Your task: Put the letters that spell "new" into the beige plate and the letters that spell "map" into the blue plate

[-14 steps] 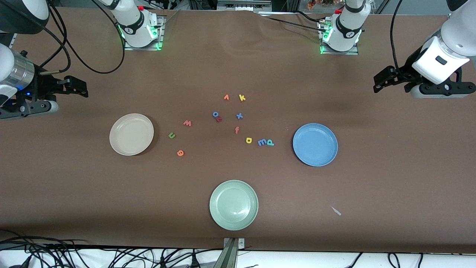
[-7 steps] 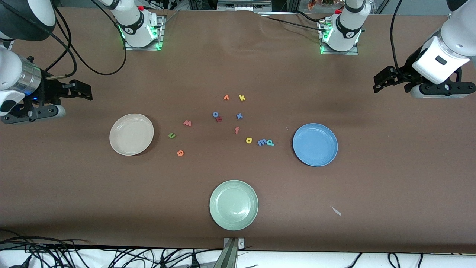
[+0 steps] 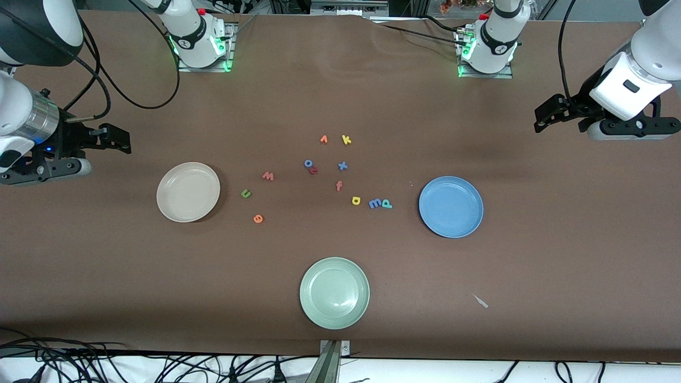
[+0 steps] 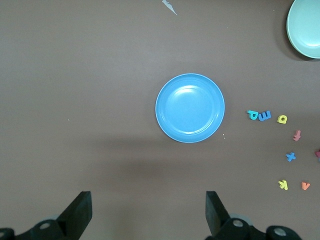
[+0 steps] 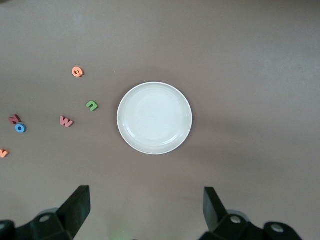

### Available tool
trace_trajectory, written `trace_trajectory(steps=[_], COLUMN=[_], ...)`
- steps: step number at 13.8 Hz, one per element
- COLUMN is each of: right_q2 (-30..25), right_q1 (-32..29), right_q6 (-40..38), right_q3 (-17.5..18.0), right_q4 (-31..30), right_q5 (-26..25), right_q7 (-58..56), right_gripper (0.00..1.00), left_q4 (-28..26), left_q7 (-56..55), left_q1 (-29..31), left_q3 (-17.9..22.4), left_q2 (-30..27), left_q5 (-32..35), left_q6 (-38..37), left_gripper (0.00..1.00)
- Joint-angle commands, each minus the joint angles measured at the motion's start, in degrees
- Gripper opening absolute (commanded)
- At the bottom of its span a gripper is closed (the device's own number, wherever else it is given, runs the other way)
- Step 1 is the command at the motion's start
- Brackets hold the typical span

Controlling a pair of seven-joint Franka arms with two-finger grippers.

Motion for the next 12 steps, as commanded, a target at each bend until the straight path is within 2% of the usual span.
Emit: trace_trajectory(steps=[1,12], right_q2=[-0.5,-0.8], right_q1=[0.0,0.0], right_q6=[0.8,2.1], right_q3=[0.0,-0.1], right_q4=[-0.5,-1.2], right_q5=[-0.9,-0.9], right_q7=[0.7,0.6], right_gripper=[1.0,1.0], left_q4=[-0.2,-0.2], left_q7=[0.4,0.4], left_q1=[0.0,0.0], left_q3=[0.2,0.2], left_q2=[-0.8,-0.8], left_q5=[-0.6,-0.6], left_q6=[-0.5,-0.5], left_gripper=[1.0,1.0])
